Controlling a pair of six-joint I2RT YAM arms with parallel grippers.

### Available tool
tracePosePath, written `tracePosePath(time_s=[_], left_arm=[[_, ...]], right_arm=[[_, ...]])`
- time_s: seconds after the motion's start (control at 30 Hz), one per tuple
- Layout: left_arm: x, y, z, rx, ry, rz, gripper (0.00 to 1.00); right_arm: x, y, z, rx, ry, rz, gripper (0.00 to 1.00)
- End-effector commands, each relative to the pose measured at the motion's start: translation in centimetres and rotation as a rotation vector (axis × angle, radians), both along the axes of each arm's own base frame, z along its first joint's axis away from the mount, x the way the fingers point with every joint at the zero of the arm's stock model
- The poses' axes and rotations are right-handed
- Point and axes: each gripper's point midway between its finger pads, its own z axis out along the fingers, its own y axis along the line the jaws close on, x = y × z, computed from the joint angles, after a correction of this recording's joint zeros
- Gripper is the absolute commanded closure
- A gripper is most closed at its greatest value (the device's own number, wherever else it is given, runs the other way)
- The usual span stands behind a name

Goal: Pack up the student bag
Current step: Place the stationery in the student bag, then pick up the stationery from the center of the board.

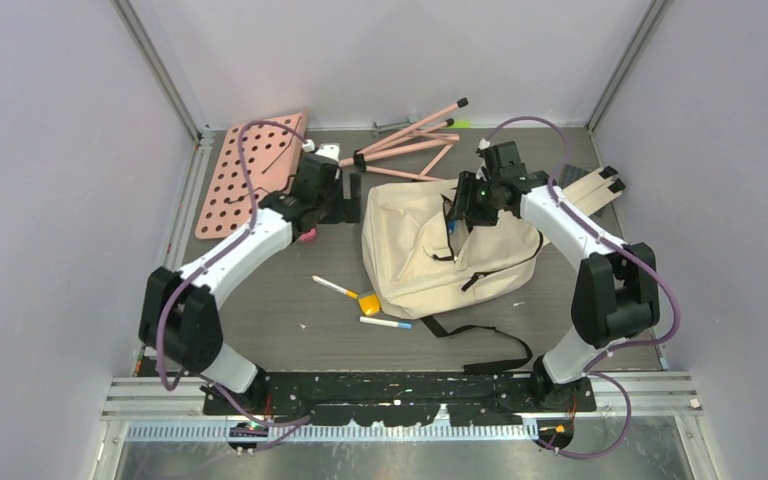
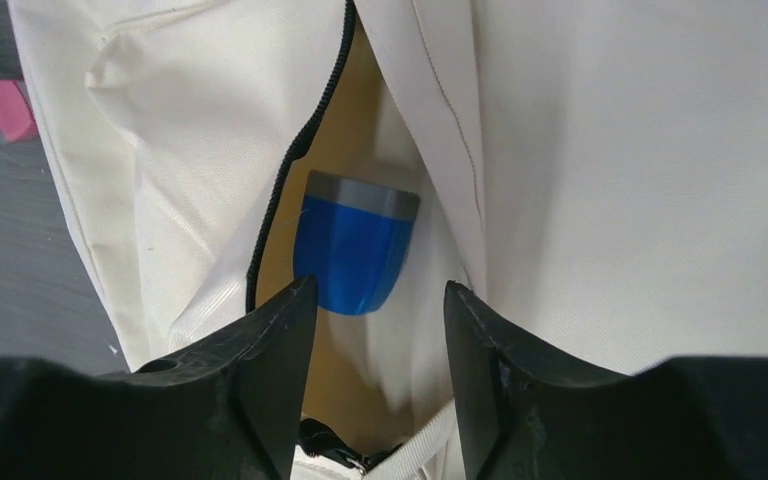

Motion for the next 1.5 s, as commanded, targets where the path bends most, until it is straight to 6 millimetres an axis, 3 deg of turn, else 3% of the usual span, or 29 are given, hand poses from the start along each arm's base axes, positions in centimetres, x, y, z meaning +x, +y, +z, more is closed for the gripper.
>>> tracePosePath(time_s=[0.0, 0.23, 0.43, 0.7, 1.2, 1.47], left_arm=[[0.3, 1.2, -2.4, 0.192, 0.101, 0.020, 0.08], [2.5, 4.0, -5.0, 0.468, 0.179, 0.120, 0.05], [3.3, 5.7, -8.7, 0.500, 0.276, 0.184, 0.05], [3.6, 7.3, -11.1, 0.509, 0.328, 0.220, 0.06], [2.1, 7.5, -13.8, 0.475, 0.392, 0.205, 0.07], [1.5, 6.0, -15.2, 0.400, 0.415, 0.143, 0.17]], right_arm=[[0.6, -2.0, 4.1, -0.077, -0.152, -0.039, 0.42], [0.4, -2.8, 5.9, -0.092, -0.210, -0.068, 0.40], [0.6, -2.8, 7.4, -0.086, -0.253, -0.062, 0.39], [0.7, -2.7, 7.9, -0.083, -0.269, -0.048, 0.38], [0.5, -2.3, 7.5, -0.066, -0.260, -0.033, 0.38], [0.2, -2.2, 7.4, -0.055, -0.256, -0.033, 0.40]])
